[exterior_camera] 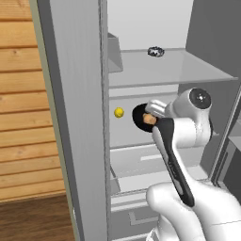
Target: Pick the chicken drumstick and squash from their plates and place them in the bowl. Then put the bowl in the fridge.
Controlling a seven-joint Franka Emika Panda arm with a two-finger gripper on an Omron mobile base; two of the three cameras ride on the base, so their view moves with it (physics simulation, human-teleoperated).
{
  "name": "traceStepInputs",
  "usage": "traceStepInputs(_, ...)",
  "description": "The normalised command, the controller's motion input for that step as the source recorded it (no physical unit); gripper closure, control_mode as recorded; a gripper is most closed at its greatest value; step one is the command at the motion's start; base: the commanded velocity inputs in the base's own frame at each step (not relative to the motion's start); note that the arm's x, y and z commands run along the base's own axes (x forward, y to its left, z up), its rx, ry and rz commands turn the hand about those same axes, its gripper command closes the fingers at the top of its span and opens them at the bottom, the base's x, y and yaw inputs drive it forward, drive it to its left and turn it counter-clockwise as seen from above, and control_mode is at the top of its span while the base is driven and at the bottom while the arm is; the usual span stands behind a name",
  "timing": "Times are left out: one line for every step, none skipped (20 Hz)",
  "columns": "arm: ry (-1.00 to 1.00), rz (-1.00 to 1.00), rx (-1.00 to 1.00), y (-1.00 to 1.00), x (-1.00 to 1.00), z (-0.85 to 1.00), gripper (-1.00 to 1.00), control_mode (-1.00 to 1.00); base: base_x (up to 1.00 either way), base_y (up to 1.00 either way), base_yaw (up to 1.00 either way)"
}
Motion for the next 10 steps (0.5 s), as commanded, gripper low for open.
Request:
traceStepInputs(0.15,0.19,-0.13,0.17,-0.27,0.89,-1.0,-1.0,0.0,0.0,0.0)
traceStepInputs(0.11,0.15,-0.14,0.21,-0.34,0.75,-1.0,-1.0,0.0,0.0,0.0)
traceStepInputs(0.01,0.13,-0.16,0.26,-0.44,0.6,-1.0,-1.0,0.0,0.0,0.0)
traceStepInputs(0.0,0.11,-0.17,0.22,-0.56,0.52,-1.0,-1.0,0.0,0.0,0.0)
traceStepInputs(0.0,0.09,-0.16,0.17,-0.57,0.44,-1.0,-1.0,0.0,0.0,0.0)
traceStepInputs(-0.01,0.09,-0.17,0.1,-0.49,0.31,-1.0,-1.0,0.0,0.0,0.0)
traceStepInputs(-0.05,0.09,-0.16,0.06,-0.46,0.18,-1.0,-1.0,0.0,0.0,0.0)
traceStepInputs(-0.13,0.09,-0.13,0.04,-0.49,0.03,-1.0,-1.0,0.0,0.0,0.0)
traceStepInputs(-0.17,0.1,-0.13,0.14,-0.55,0.0,-1.0,-1.0,0.0,0.0,0.0)
traceStepInputs(-0.17,0.11,-0.11,0.07,-0.56,0.0,-1.0,-1.0,0.0,0.0,0.0)
